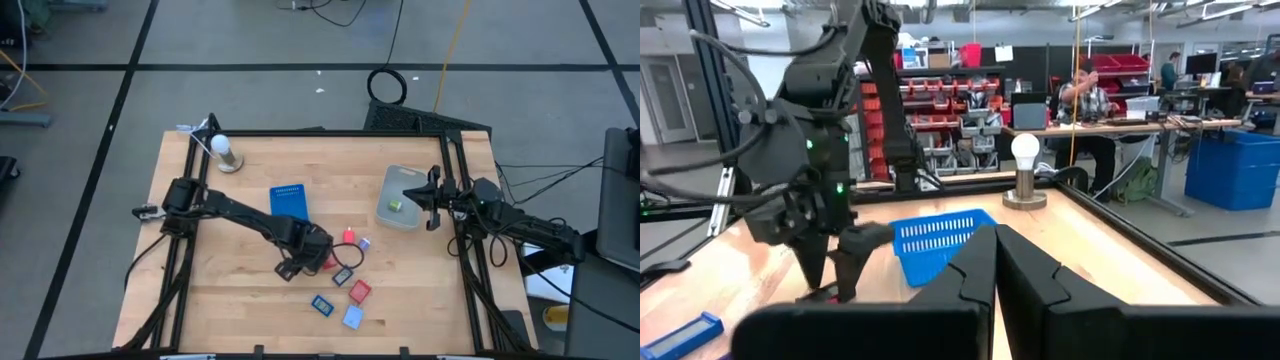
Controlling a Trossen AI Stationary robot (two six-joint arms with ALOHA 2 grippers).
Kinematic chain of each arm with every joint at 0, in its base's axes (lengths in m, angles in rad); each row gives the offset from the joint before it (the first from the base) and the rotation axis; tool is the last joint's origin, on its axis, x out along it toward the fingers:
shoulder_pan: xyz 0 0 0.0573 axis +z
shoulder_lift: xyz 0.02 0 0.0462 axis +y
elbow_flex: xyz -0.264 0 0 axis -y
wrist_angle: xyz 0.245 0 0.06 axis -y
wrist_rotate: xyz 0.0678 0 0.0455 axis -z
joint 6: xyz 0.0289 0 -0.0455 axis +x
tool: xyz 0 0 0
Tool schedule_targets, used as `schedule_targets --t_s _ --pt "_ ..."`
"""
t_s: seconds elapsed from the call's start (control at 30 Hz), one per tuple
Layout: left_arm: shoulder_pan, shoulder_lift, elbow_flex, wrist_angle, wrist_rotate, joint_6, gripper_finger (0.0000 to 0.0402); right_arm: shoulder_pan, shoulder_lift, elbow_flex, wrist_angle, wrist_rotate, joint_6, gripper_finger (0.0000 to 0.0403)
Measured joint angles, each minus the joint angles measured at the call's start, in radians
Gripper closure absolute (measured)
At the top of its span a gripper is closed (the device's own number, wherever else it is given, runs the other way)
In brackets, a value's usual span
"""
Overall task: Pick & Place Office items
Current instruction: Put the black digital clock into the blue bin
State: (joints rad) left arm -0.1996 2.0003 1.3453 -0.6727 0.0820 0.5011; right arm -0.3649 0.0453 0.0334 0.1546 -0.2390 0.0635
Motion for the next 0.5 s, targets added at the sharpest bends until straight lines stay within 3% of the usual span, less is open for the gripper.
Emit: schedule_targets --t_s 0.23,0.5 --pt "0.026 0.020 0.001 0.012 0.059 -0.006 0.0162 0.000 0.009 0.000 -0.001 0.000 -0.008 0.0403" --pt "0.030 0.010 0.003 -0.025 0.058 -0.001 0.0268 0.000 0.009 0.000 -0.001 0.000 -0.008 0.0403"
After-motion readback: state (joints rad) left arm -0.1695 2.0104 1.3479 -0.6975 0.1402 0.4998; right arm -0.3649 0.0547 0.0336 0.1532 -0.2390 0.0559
